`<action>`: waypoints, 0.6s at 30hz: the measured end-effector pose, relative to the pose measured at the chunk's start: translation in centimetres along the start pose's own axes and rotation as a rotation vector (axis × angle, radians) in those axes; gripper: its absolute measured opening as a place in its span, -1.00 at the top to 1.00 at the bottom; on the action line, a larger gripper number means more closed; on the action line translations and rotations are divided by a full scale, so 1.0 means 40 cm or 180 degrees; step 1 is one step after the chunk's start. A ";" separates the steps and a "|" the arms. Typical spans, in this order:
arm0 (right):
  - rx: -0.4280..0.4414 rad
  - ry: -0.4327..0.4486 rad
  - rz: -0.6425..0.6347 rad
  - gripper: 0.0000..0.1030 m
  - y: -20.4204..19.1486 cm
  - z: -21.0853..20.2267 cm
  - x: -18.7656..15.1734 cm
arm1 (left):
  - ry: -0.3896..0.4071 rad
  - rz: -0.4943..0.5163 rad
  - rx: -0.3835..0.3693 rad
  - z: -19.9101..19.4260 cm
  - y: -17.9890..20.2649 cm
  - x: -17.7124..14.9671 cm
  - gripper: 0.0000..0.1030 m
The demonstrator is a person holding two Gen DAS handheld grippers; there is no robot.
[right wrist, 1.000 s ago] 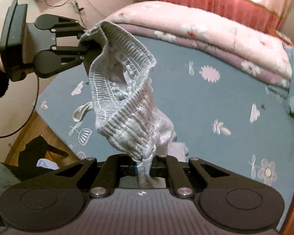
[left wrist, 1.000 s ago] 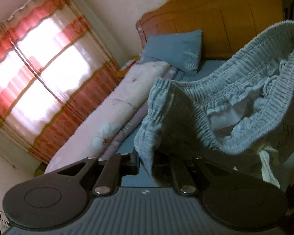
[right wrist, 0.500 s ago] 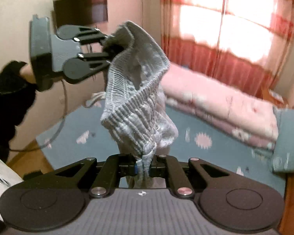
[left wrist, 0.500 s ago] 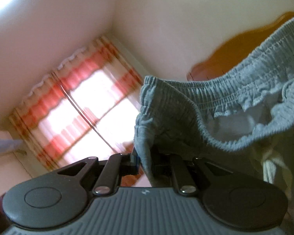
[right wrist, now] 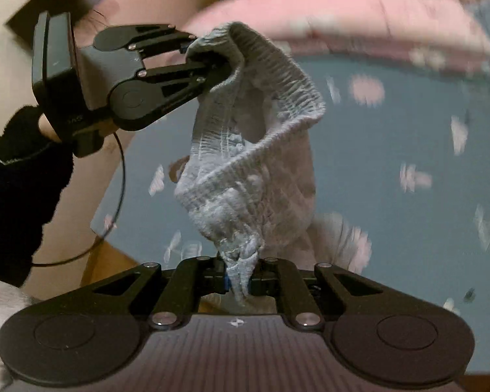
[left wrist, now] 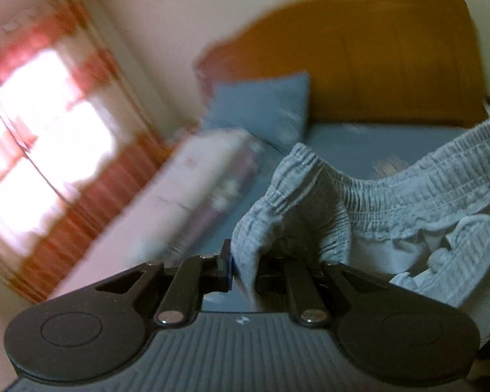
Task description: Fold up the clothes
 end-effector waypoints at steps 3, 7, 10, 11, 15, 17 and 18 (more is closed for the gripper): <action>0.0080 -0.0175 0.0446 0.78 0.090 0.110 -0.049 | -0.0200 -0.0025 -0.0271 0.142 0.049 -0.040 0.82; 0.0063 -0.0282 0.0883 0.78 0.213 0.223 -0.129 | -0.0405 -0.0125 -0.0489 0.306 0.100 -0.082 0.82; 0.0141 -0.0256 0.1207 0.78 0.323 0.300 -0.176 | -0.0474 -0.0162 -0.0504 0.432 0.124 -0.089 0.82; 0.0120 -0.0207 0.1283 0.78 0.360 0.322 -0.194 | -0.0492 -0.0170 -0.0500 0.474 0.130 -0.090 0.82; -0.0062 0.0053 0.1529 0.79 0.482 0.389 -0.307 | -0.0471 -0.0244 -0.0359 0.647 0.187 -0.100 0.82; -0.0153 0.0097 0.1694 0.79 0.562 0.453 -0.349 | -0.0450 -0.0232 -0.0315 0.737 0.241 -0.104 0.82; -0.0198 0.0083 0.1742 0.79 0.598 0.486 -0.374 | -0.0435 -0.0211 -0.0318 0.776 0.270 -0.102 0.82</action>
Point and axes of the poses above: each gripper's, at about its wrist camera, not at the fingertips, and z roughly the way its jaws point, y to its right, x to its top, the point moved 5 cm from there along z, roughly the way its jaws point, and after that the axes turned 13 degrees about -x, right-handed, at the moved point
